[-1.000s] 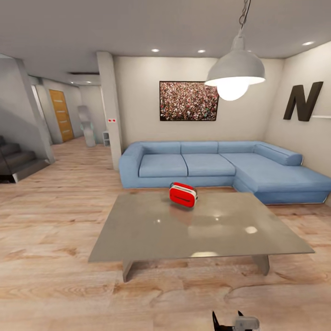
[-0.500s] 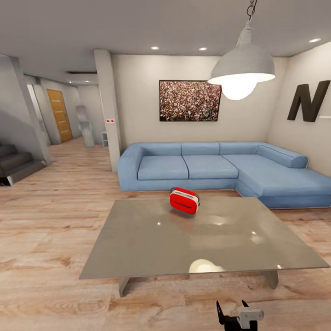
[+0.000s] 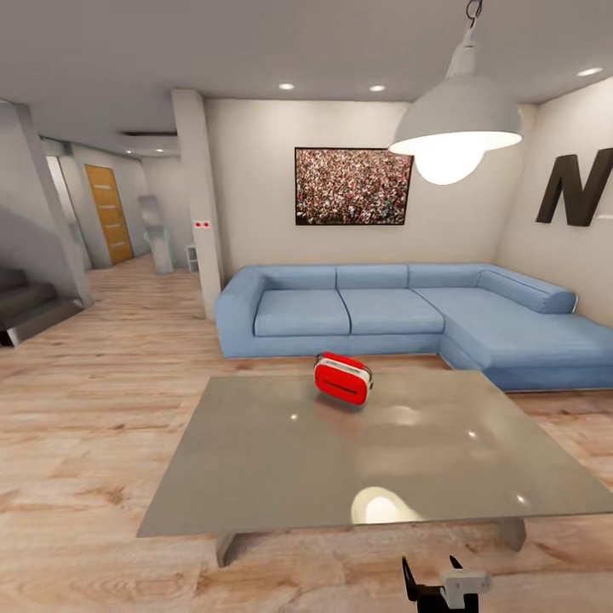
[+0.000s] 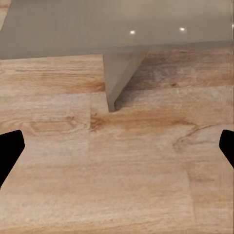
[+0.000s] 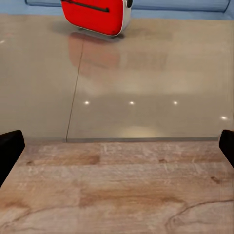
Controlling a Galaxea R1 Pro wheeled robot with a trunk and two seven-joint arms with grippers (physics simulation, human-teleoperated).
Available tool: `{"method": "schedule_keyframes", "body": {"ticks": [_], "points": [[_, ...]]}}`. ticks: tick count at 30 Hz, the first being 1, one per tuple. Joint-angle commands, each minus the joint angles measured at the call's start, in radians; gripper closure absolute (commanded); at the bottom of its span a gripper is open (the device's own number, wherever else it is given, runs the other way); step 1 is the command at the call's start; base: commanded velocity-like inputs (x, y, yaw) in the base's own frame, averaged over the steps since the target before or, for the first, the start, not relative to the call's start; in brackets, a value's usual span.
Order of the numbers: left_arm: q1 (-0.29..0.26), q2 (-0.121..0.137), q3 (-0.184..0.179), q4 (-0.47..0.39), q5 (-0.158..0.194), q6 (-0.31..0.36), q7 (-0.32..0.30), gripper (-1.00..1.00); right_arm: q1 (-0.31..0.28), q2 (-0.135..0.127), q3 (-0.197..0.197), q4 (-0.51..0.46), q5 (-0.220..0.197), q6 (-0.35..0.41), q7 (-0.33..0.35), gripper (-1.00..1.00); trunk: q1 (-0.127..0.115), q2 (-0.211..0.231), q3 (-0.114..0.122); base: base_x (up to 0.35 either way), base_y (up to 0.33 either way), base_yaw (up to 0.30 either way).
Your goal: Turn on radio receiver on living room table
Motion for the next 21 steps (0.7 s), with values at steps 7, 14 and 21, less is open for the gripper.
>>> {"method": "schedule_keyframes", "body": {"ticks": [7, 14, 21], "points": [[0.000, 0.000, 0.000, 0.001, 0.000, 0.000, 0.000, -1.00, 0.000, 0.000, 0.000, 0.000, 0.000, 0.001, 0.000, -1.00, 0.000, 0.000, 0.000, 0.258, 0.000, 0.000], [0.000, -0.001, 0.000, 0.003, 0.000, 0.000, 0.000, -1.00, 0.000, 0.000, 0.000, 0.000, 0.000, 0.001, 0.000, -1.00, 0.000, 0.000, 0.000, 0.299, 0.000, 0.000], [0.000, -0.002, 0.000, 0.003, 0.001, 0.000, 0.000, -1.00, 0.000, 0.000, 0.000, 0.000, 0.000, 0.001, 0.000, -1.00, 0.000, 0.000, 0.000, 0.320, 0.000, 0.000]]}}
